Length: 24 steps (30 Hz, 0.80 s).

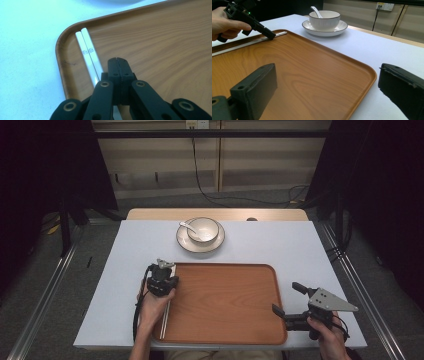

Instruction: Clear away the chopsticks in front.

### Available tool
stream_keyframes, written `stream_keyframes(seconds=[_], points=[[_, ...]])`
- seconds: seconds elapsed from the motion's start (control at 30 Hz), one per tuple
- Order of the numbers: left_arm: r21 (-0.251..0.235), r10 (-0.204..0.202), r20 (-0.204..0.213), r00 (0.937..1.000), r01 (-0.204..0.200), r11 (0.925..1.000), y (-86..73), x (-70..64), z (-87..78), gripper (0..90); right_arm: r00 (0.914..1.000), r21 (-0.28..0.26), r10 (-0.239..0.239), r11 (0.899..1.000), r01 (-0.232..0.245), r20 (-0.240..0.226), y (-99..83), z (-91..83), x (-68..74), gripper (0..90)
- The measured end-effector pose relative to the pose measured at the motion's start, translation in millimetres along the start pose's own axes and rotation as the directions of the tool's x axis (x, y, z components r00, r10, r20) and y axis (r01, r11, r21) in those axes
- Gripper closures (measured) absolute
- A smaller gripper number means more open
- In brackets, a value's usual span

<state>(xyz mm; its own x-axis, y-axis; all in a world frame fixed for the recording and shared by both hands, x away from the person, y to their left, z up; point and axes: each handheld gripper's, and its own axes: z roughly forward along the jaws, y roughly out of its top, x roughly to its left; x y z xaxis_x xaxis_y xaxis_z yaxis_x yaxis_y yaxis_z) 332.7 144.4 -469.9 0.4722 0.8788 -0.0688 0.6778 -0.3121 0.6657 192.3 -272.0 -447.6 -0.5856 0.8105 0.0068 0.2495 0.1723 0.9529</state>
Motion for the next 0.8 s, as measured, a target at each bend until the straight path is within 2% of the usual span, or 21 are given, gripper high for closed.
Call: stream_keyframes(seconds=[0.03,0.1,0.3,0.37,0.4,0.43,0.53,0.63,0.7,0.8], points=[[-0.002,-0.014,-0.002,0.9999,0.014,0.9999,-0.1,0.2,-0.1,90.0,1.0,0.003,-0.003,1.0,0.003,0.002,-0.1,-0.1,-0.4,2.1],[0.001,-0.002,-0.001,1.0,0.002,1.0,-0.2,1.1,-0.6,90.0,1.0,0.0,-0.003,1.0,0.003,0.002,-0.1,0.1,-0.4,2.1],[-0.009,-0.003,0.0,1.0,0.003,0.9999,0.1,1.3,0.3,90.0,1.0,-0.002,-0.001,1.0,0.001,0.007,0.0,0.2,-0.3,2.0],[-0.027,-0.011,-0.026,0.9996,0.01,0.9996,1.0,2.0,0.8,90.0,1.0,-0.001,-0.001,1.0,0.001,0.005,0.3,-0.1,-0.2,2.0],[-0.043,-0.02,-0.015,0.9997,0.019,0.9989,1.6,1.6,1.6,90.0,1.0,0.0,-0.001,1.0,0.001,0.005,0.3,-0.2,0.1,2.0],[-0.056,-0.012,-0.004,0.9999,0.011,0.9983,2.2,2.0,0.9,90.0,1.0,0.0,0.001,1.0,-0.001,0.004,0.3,-0.4,0.4,2.0],[-0.12,-0.01,0.003,0.9999,0.011,0.9928,3.8,0.5,-1.6,86.1,1.0,-0.004,0.003,1.0,-0.003,0.007,0.3,0.0,-0.2,2.0],[-0.14,0.018,0.014,0.9997,-0.016,0.99,6.2,-0.5,-2.3,81.0,1.0,-0.004,0.0,1.0,0.0,0.007,0.1,0.3,-0.4,2.0],[-0.149,0.021,0.001,0.9998,-0.02,0.9886,7.3,-1.7,-1.4,74.2,1.0,-0.006,0.003,1.0,-0.003,0.007,0.2,0.4,-0.1,2.0],[-0.177,0.023,0.025,0.9994,-0.019,0.984,8.4,0.3,-1.0,64.3,1.0,-0.004,0.001,1.0,-0.001,0.007,0.2,0.6,-0.5,2.0]])
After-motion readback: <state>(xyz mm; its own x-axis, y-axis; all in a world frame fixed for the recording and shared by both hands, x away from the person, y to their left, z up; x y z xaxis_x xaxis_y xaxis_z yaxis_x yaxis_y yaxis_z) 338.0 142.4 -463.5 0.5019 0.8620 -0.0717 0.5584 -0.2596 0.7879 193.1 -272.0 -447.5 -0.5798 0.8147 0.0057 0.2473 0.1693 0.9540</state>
